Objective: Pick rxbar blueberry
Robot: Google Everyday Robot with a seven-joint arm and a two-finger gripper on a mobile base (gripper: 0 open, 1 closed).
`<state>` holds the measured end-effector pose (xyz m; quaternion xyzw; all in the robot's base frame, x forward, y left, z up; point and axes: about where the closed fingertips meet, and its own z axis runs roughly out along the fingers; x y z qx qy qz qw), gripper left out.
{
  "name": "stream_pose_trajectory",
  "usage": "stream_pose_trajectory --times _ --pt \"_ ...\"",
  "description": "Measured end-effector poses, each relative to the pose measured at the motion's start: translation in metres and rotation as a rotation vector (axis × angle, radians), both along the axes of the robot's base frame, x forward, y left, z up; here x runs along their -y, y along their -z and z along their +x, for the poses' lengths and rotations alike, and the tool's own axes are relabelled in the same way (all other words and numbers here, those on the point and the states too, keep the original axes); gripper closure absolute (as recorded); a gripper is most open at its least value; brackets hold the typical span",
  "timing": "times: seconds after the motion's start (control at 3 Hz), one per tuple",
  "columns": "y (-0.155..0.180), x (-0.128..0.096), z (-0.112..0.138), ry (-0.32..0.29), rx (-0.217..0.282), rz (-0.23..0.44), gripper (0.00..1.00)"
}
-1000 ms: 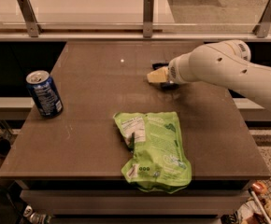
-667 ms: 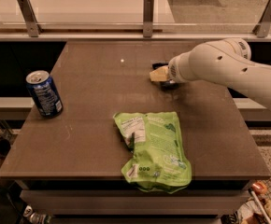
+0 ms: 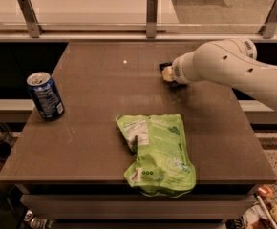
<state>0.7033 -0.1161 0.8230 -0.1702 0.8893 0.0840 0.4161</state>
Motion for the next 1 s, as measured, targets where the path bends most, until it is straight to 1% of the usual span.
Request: stream_pose_trajectory --times 0.33,0.67,1.0 --pt "-0.009 0.000 0.005 -0.032 0.001 0.000 1.00" --pt "-0.039 0.002 0.018 -0.089 0.007 -0.026 1.00" --pt "-0.065 0.002 0.029 -0.133 0.017 -0.048 1.00"
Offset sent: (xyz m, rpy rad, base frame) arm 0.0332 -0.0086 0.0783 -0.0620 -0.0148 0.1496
